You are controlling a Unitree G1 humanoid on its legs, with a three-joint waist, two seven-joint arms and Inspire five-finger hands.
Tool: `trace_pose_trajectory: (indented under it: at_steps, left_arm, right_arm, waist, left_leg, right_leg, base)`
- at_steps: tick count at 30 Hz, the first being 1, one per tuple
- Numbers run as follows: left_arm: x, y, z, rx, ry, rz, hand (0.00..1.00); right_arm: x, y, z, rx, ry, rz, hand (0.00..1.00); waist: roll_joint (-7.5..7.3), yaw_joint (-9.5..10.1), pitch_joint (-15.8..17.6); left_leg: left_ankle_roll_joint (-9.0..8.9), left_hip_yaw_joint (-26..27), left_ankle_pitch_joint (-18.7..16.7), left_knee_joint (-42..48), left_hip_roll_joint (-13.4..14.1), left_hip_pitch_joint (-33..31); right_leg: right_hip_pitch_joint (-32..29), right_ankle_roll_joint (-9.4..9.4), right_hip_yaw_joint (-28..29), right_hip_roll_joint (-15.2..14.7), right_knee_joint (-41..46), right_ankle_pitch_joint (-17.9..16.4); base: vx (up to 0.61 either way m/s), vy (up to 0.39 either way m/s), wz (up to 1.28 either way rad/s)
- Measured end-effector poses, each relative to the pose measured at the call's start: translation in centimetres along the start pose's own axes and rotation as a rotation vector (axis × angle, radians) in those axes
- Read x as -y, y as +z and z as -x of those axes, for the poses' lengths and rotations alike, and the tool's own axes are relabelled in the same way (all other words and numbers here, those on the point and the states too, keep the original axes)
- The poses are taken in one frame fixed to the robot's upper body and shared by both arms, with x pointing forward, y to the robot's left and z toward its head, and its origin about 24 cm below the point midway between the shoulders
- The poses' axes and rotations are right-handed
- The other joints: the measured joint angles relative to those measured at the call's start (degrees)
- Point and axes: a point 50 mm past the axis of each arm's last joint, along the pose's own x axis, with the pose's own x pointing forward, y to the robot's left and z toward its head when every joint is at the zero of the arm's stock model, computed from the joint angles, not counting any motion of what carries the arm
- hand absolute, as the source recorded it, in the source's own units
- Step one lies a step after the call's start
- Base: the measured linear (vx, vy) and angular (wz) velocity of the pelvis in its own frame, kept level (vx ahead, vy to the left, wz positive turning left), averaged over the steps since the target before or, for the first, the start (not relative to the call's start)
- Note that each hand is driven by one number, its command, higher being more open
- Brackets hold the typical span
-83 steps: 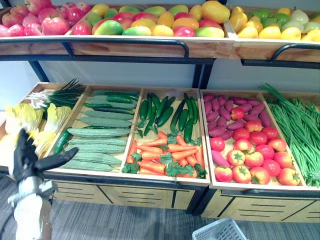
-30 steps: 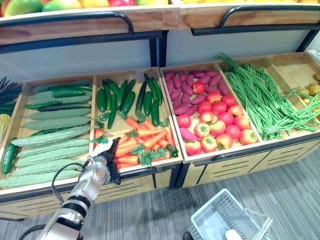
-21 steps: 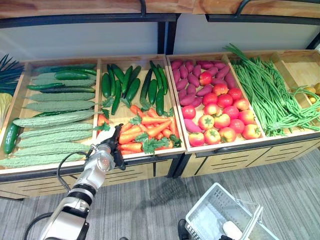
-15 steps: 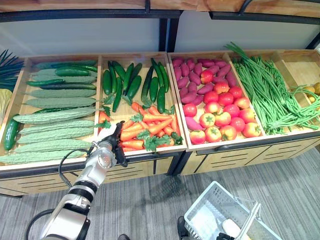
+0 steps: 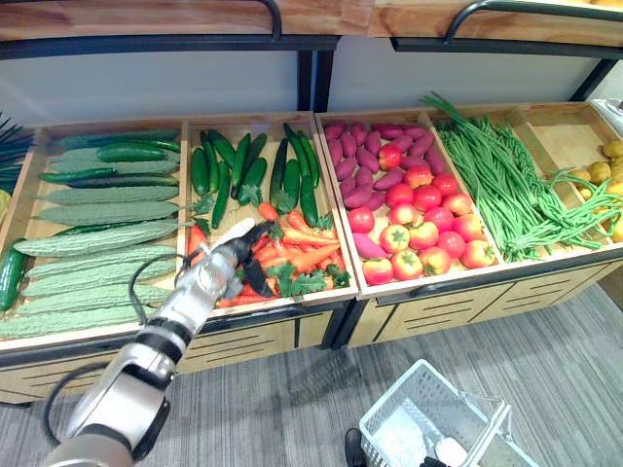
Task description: Pick vegetable in the basket
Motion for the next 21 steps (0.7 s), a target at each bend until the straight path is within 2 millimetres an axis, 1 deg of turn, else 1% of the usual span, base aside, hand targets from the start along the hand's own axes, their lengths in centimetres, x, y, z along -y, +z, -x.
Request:
trace_pose_trajectory:
  at_steps: [2,4,6,9,14,16,17,18,20,21]
  left_arm:
    - [-1.6,1.9,-0.2,0.069,0.020,-0.016,1.00]
    - [-2.0,2.5,-0.3,0.087,0.014,-0.009,1.00]
    - [-1.9,2.5,-0.3,0.090,-0.007,0.003,1.00]
    - [-1.7,2.5,-0.3,0.090,-0.037,0.000,1.00]
    - [-1.8,2.1,-0.2,0.069,-0.056,-0.007,1.00]
    - [-1.7,1.1,-0.3,0.013,-0.066,-0.008,1.00]
    - [-1.8,0.1,-0.3,-0.068,-0.056,-0.060,1.00]
    - [-1.9,-0.5,-0.3,-0.110,-0.049,-0.079,1.00]
    - [-2.3,-3.3,0.2,-0.255,-0.004,-0.074,1.00]
    - [-2.3,-3.8,0.4,-0.278,0.007,-0.075,1.00]
  right_arm:
    - [0.3,-0.4,0.1,-0.010,-0.004,-0.028,0.00]
    - [0.6,-0.7,0.1,-0.020,-0.010,-0.038,0.00]
    - [0.9,-1.1,0.3,-0.034,-0.020,-0.050,0.00]
    - [1.4,-1.5,0.5,-0.038,-0.032,-0.070,0.00]
    - [1.7,-1.8,0.6,-0.052,-0.039,-0.077,0.00]
    - [1.7,-1.8,0.6,-0.055,-0.041,-0.077,0.00]
    - [1.8,-1.8,0.6,-0.054,-0.042,-0.076,0.00]
    - [1.8,-1.8,0.6,-0.054,-0.042,-0.075,0.00]
    - [1.9,-1.8,0.6,-0.056,-0.046,-0.076,0.00]
    - [2.0,-1.9,0.7,-0.057,-0.046,-0.079,0.00]
  waist:
    - [0.65,-0.94,-0.4]
    - [0.98,-1.29,-0.6]
    - [1.66,-2.08,-1.0]
    - [2.44,-2.46,-1.4]
    - [2.87,-3.09,-2.0]
    - [3.12,-3.53,-2.3]
    - [3.35,-3.69,-2.5]
    - [3.49,-3.87,-2.5]
    - [3.90,-4.35,-2.5]
    - [3.95,-4.37,-2.5]
  left_leg:
    - [0.00,0.0,0.0,0.0,-0.1,0.3]
    - [-0.01,0.0,0.0,0.0,-0.1,0.5]
    - [-0.02,0.0,0.0,0.0,0.0,1.1]
    - [-0.02,-0.1,0.0,0.0,0.1,1.1]
    - [-0.02,-0.2,0.0,0.0,0.0,1.0]
    - [-0.04,-0.3,0.0,0.0,-0.1,1.4]
    - [-0.07,-0.5,0.0,0.0,-0.1,1.6]
    - [-0.07,-0.5,0.0,0.0,-0.1,1.6]
    - [-0.09,-0.5,0.0,0.0,0.0,1.6]
    - [-0.09,-0.5,0.0,0.0,0.0,1.6]
  right_leg:
    - [0.2,0.00,0.1,0.1,-0.1,0.0]
    - [0.5,0.00,0.2,0.2,-0.2,0.0]
    - [1.2,-0.01,0.2,0.4,-0.6,0.0]
    - [1.2,-0.03,0.2,0.5,-0.8,0.0]
    - [1.3,-0.04,0.3,0.4,-0.8,0.0]
    - [1.7,-0.06,0.0,0.7,-0.8,0.0]
    - [1.9,-0.09,-0.1,0.7,-0.9,0.0]
    - [1.8,-0.09,-0.1,0.7,-0.9,0.0]
    - [1.8,-0.17,-0.1,0.8,-0.9,0.0]
    - [1.7,-0.19,-0.1,0.8,-0.8,0.0]
  base:
    - [-0.01,-0.010,-0.04]
    - [0.00,-0.003,-0.02]
    - [0.00,0.000,0.00]
    - [0.00,0.000,0.00]
    - [0.00,0.000,0.00]
    - [0.00,0.000,0.00]
    - [0.00,0.000,0.00]
    - [0.00,0.000,0.00]
    - [-0.03,-0.019,-0.02]
    - [-0.03,-0.019,0.02]
